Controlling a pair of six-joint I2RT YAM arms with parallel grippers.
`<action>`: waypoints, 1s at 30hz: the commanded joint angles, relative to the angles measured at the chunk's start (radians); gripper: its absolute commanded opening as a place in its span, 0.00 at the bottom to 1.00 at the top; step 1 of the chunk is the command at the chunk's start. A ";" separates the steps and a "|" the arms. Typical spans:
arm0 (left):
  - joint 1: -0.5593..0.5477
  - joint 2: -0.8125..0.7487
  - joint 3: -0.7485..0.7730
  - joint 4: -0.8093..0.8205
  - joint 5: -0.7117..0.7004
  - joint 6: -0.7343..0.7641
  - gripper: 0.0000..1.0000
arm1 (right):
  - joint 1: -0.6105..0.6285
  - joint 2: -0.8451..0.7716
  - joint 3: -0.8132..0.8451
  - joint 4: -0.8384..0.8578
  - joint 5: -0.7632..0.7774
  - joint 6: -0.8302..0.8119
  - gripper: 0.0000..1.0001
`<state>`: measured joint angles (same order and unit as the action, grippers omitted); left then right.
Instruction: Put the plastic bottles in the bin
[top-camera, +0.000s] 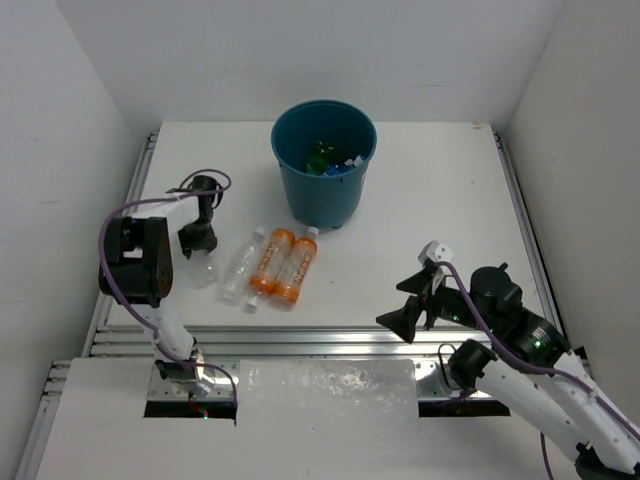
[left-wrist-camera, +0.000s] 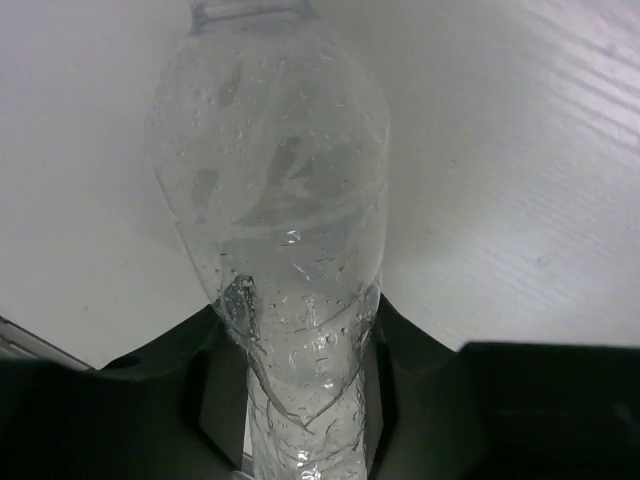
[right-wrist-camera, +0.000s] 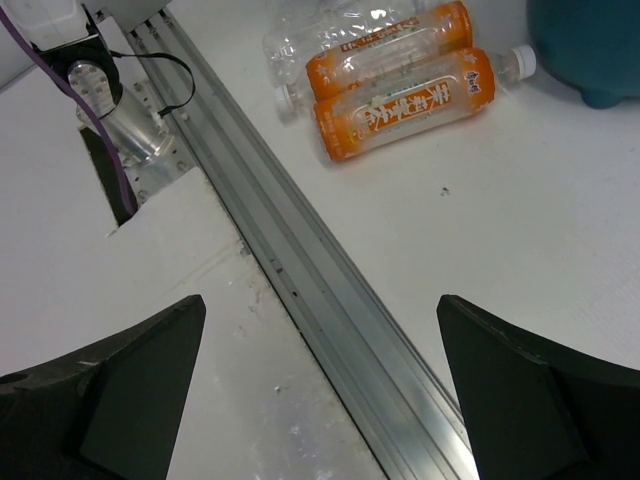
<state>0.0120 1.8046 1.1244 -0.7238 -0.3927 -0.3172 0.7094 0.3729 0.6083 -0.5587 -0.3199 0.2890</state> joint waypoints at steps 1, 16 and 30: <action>0.031 -0.037 0.020 -0.005 -0.027 -0.025 0.21 | 0.002 0.011 -0.015 0.062 -0.018 0.016 0.99; -0.288 -0.758 0.055 0.200 0.488 -0.160 0.01 | 0.002 0.217 -0.081 0.644 -0.202 0.310 0.99; -0.486 -0.978 -0.297 0.915 0.911 -0.460 0.00 | 0.009 0.704 0.272 0.923 -0.275 0.501 0.99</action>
<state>-0.4473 0.8509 0.8543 -0.0380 0.4118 -0.7158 0.7113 1.0248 0.8410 0.2226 -0.5228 0.7017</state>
